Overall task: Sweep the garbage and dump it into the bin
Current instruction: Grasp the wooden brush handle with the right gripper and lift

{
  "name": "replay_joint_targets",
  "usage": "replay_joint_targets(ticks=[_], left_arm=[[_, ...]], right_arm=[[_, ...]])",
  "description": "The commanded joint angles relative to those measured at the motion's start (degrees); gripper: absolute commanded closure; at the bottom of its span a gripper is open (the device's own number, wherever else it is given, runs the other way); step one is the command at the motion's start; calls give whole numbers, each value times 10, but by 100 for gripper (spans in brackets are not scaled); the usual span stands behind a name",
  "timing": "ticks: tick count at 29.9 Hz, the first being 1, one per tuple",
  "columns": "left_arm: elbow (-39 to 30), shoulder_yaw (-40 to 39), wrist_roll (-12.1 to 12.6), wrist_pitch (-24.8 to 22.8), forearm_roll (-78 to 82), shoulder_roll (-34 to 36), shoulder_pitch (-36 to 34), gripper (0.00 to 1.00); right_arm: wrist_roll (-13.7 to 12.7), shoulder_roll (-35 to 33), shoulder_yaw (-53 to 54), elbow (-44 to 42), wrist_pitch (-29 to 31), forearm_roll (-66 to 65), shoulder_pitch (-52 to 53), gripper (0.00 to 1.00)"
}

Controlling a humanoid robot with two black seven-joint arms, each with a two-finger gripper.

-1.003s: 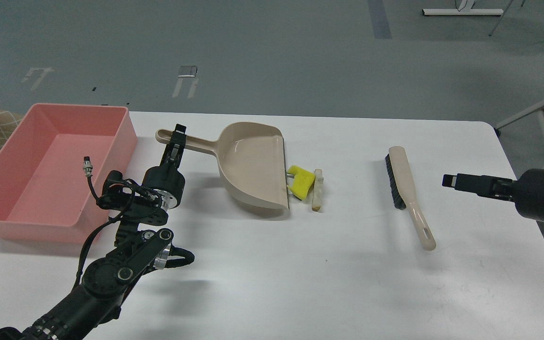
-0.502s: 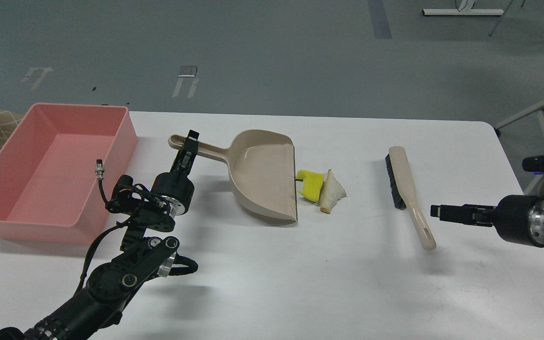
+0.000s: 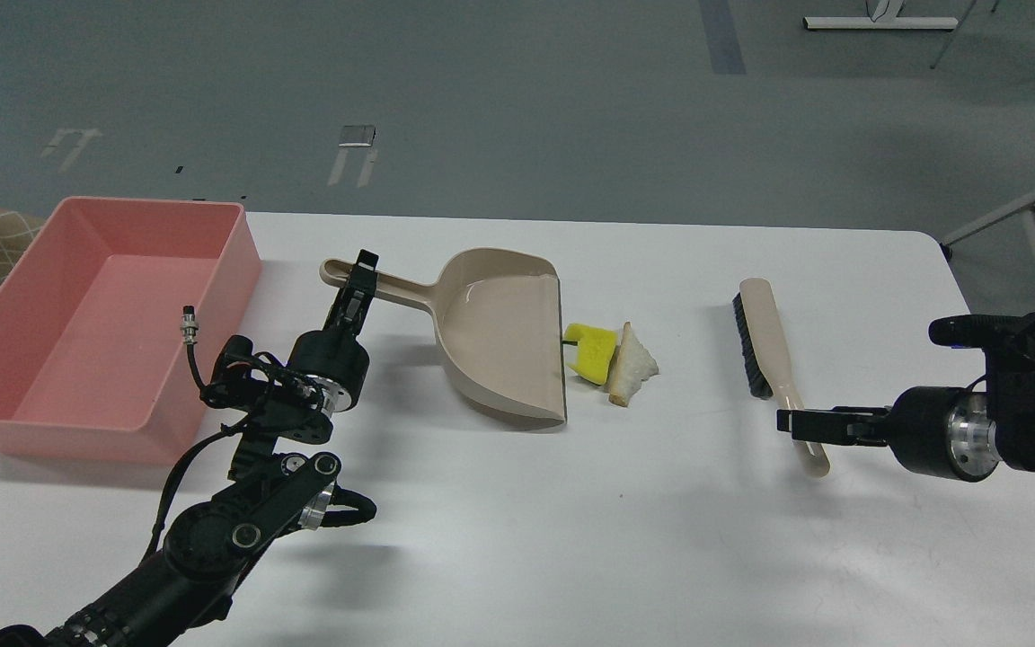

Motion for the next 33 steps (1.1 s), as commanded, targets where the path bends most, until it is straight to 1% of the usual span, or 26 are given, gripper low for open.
replay_joint_targets(ticks=[1,3,5,19,21,23,24,26,27,29,30,33], left_arm=[[0,0,-1,0,0,-1,0,100],[0,0,-1,0,0,-1,0,100],[0,0,-1,0,0,0,-1,100],[-1,0,-1,0,0,-1,-2,100],[0,0,-1,0,0,-1,-2,100],[0,0,-1,0,0,-1,-2,100],[-1,0,-1,0,0,-1,-2,100],[-1,0,-1,0,0,-1,-2,100],[-1,0,-1,0,0,-1,-2,100],[-1,0,-1,0,0,-1,-2,100],[-1,0,-1,0,0,-1,-3,100],[-1,0,-1,0,1,-1,-2,100]], right_arm=[[-4,5,0,0,-4,-4,-3,19],[-4,5,-1,0,-5,-4,-4,28],[-4,5,0,-1,-5,-4,-4,33],[-11,25,0,-3,-5,-4,-8,33],[-12,25,0,-3,-6,-4,-8,35],[-12,25,0,-2,-6,-4,-7,40],[-12,25,0,-2,-6,-4,-7,40],[-12,25,0,-2,-6,-3,-8,45],[-12,25,0,-1,-6,-3,-8,45],[-14,24,0,-1,-6,-3,-8,52],[-16,24,0,-1,-6,-2,-8,53],[-20,24,1,-1,-7,-2,-8,62]])
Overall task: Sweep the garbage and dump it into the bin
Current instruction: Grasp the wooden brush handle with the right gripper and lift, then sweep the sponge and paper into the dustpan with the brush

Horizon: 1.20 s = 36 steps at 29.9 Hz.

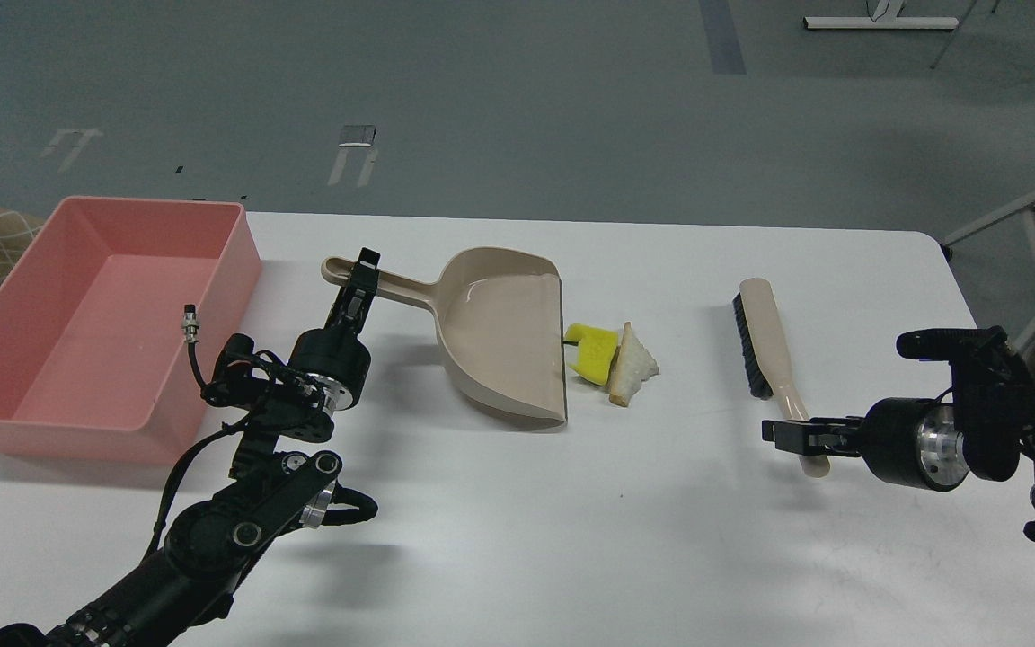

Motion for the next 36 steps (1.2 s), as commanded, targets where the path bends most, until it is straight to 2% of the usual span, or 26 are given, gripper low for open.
replay_joint_targets(ticks=[1,2,4,6,7,10,23,36], left_arm=[[0,0,0,1,1,0,0,100],[0,0,0,1,1,0,0,100],[-1,0,0,1,1,0,0,100],[-1,0,0,1,1,0,0,100],[-1,0,0,1,1,0,0,100],[-1,-1,0,1,1,0,0,100],[-4,14,0,-1,2,9,2,100],[-5,25,0,-1,2,22,3,100]], right_arm=[[-5,-1,1,1,-1,0,0,67],[-5,-1,1,1,-1,0,0,67],[-17,-2,1,2,-1,1,0,81],[-32,-1,2,2,-1,3,0,91],[-43,-1,4,3,-1,4,0,94],[-47,-1,4,4,-2,5,0,100],[-48,3,12,7,-9,6,-3,100],[-42,56,11,33,-21,42,-15,100]])
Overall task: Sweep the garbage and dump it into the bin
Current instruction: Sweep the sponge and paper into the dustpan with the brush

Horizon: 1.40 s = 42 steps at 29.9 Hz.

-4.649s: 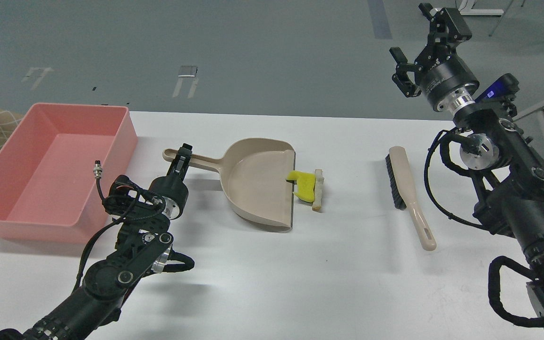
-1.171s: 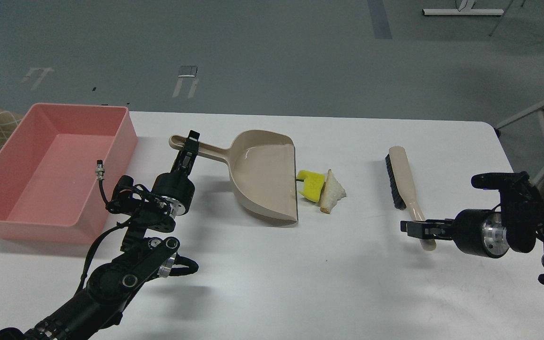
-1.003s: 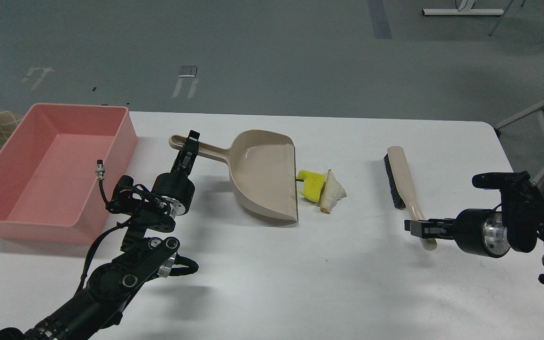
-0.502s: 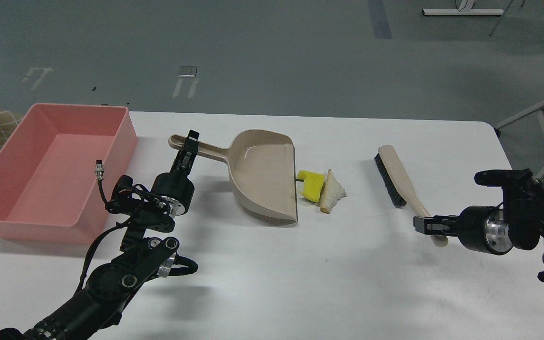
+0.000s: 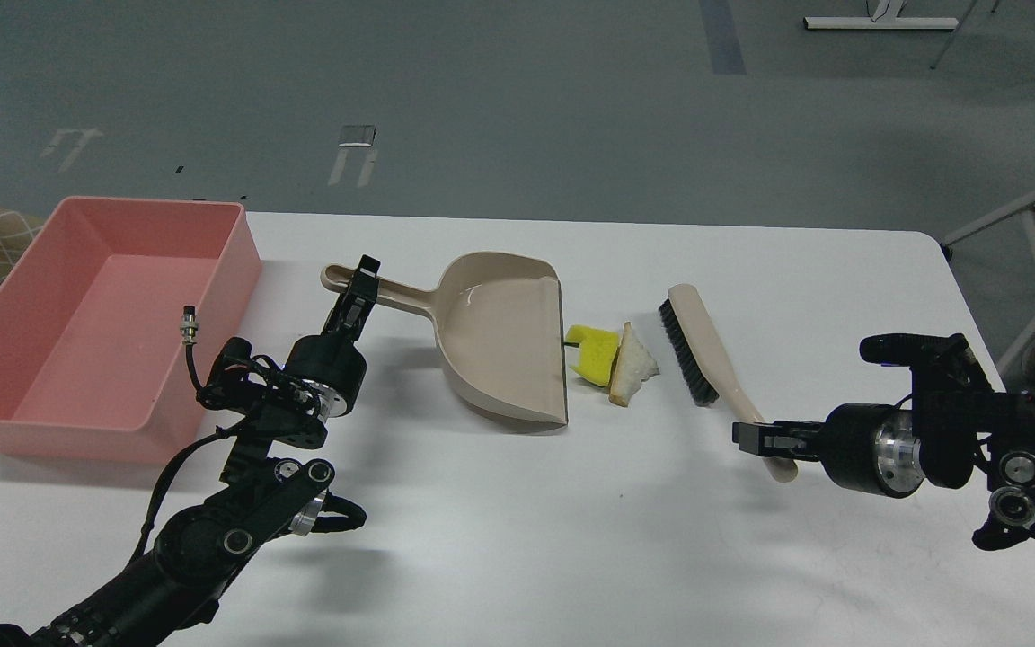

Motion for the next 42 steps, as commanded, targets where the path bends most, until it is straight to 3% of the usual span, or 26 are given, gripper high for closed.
replay_joint_targets(ticks=[1,16,23,32,42], left_arm=[[0,0,0,0,1,0,0,100],[-7,0,0,0,0,1,4,100],[-7,-1,0,-2,-1,3,5,100],[-8,-2,0,-3,-16,2,6,100],[-7,-5,0,-18,-126,-2,5,100]], right_arm=[[2,18,0,2,0,8,-1,100],[34,153,2,-43,-6,52,0,100],[33,183,56,-43,0,55,-2,100],[26,163,80,-40,2,55,8,100],[25,46,116,-44,4,60,28,100]])
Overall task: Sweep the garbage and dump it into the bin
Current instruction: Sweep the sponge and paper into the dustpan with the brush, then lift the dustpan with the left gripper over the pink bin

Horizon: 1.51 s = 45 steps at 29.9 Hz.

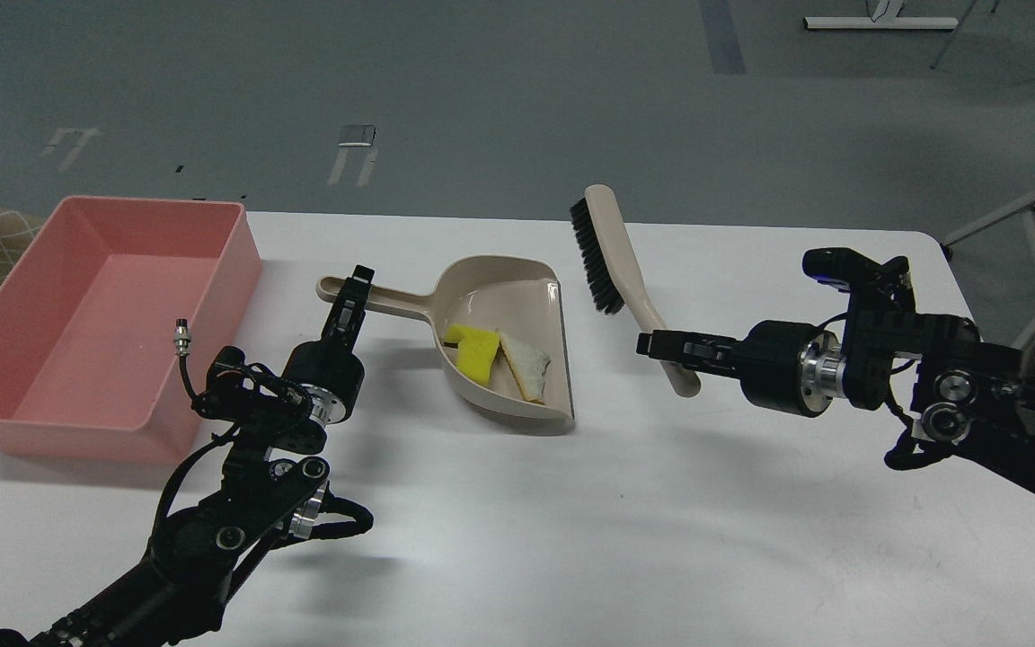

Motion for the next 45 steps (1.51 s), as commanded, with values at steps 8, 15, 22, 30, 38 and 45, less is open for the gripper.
replay_joint_targets(ticks=[8,15,22,30,38,45], left_arm=[[-16,-9,2,-14,-89,10,-17,100],[-120,-18,26,-28,-184,85,-20,100],[-203,-69,56,-44,-226,207,-12,100],[-237,-133,57,-93,-293,352,39,100],[-214,-273,50,-193,-310,414,180,100],[-134,-335,31,-246,-310,414,248,100]], right_arm=[[8,-102,8,2,-1,3,-46,100],[9,-117,10,5,-5,3,-65,100],[9,-114,10,7,-5,3,-66,100],[9,-111,10,8,-5,3,-67,100],[10,-111,13,8,-5,4,-73,100],[10,-110,14,9,-4,4,-80,100]])
